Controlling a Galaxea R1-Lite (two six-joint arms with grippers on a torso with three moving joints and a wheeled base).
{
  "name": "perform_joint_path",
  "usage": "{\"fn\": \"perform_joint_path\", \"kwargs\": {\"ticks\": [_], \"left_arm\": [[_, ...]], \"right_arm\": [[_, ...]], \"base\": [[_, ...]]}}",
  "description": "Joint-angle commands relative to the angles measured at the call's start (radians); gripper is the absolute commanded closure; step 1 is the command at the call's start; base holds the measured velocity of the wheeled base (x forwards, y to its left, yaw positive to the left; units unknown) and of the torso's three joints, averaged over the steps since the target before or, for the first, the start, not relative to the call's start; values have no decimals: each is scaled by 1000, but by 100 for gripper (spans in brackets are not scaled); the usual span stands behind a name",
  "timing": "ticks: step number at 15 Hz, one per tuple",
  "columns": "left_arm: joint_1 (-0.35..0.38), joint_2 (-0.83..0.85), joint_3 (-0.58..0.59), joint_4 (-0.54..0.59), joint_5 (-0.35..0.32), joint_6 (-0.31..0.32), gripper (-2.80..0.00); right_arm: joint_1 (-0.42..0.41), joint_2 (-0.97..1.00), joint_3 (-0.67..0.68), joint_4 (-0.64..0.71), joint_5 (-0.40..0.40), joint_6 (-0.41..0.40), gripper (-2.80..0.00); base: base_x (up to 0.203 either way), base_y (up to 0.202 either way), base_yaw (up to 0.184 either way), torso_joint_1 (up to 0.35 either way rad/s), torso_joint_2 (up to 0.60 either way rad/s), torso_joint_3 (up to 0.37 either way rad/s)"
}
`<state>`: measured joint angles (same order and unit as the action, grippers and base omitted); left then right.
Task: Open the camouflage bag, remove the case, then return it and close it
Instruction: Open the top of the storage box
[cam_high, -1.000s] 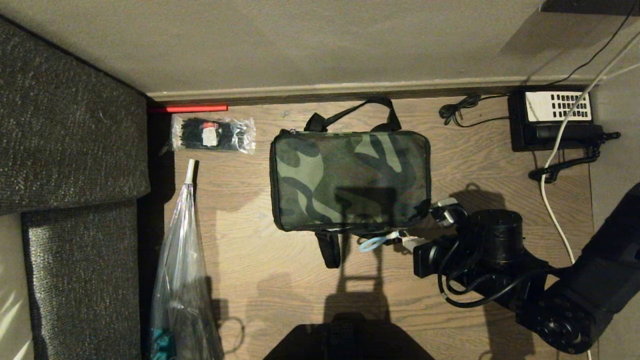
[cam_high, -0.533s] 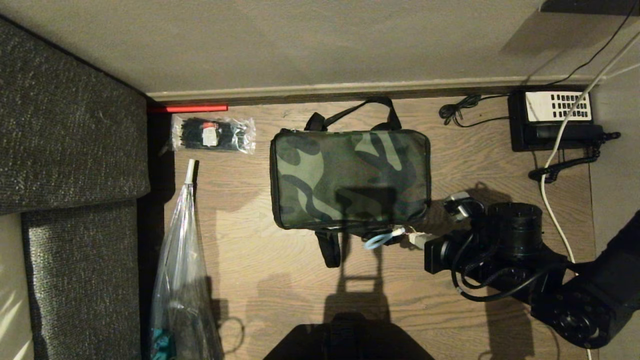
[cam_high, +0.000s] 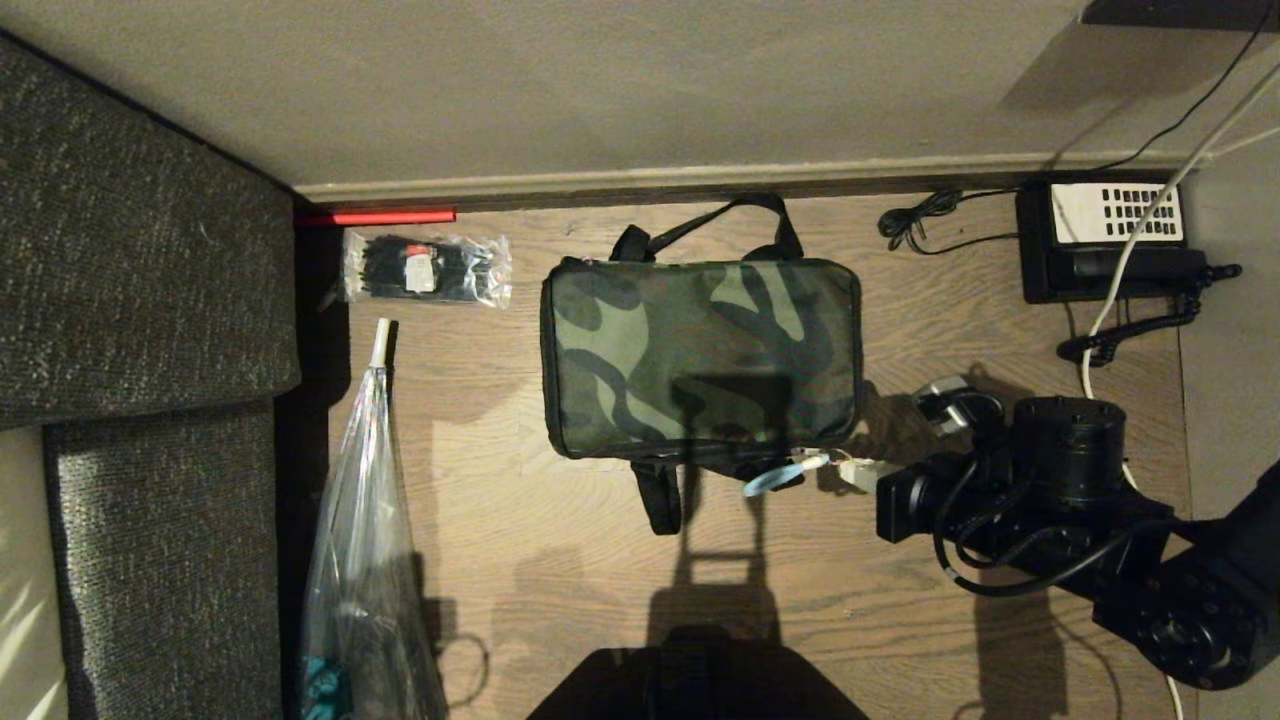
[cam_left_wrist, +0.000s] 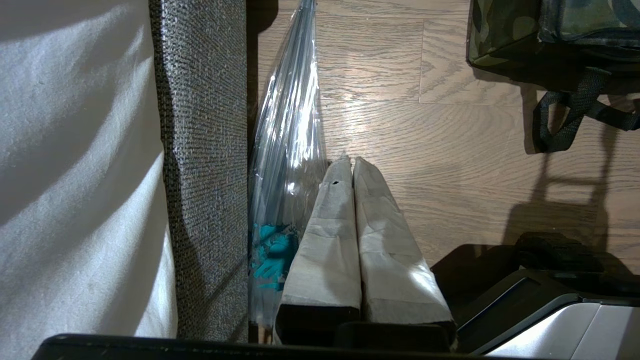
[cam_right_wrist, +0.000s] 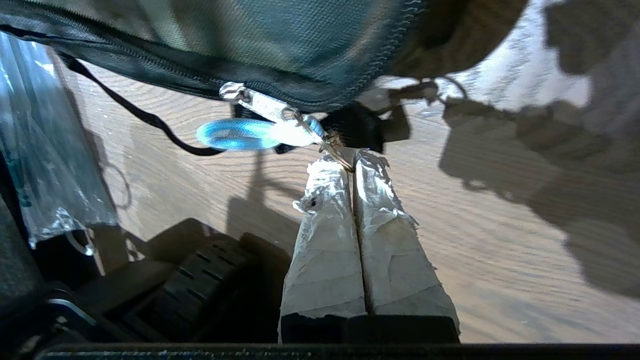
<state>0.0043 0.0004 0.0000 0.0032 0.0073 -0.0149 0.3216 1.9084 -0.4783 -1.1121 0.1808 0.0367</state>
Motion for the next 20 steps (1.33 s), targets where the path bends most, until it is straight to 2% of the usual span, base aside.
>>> {"fn": "perform_joint_path", "kwargs": {"ticks": [1, 7, 14, 20], "left_arm": [[0, 0, 3, 0, 0, 0, 0], [0, 0, 3, 0, 0, 0, 0], [0, 0, 3, 0, 0, 0, 0], [0, 0, 3, 0, 0, 0, 0]], "right_arm": [[-39, -9, 15, -6, 35, -21, 0], [-91, -10, 17, -9, 67, -36, 0], [-192, -37, 17, 21, 172, -50, 0], [-194, -37, 17, 23, 174, -50, 0]], "base": [[0, 0, 0, 0, 0, 0], [0, 0, 0, 0, 0, 0], [0, 0, 0, 0, 0, 0], [0, 0, 0, 0, 0, 0]]}}
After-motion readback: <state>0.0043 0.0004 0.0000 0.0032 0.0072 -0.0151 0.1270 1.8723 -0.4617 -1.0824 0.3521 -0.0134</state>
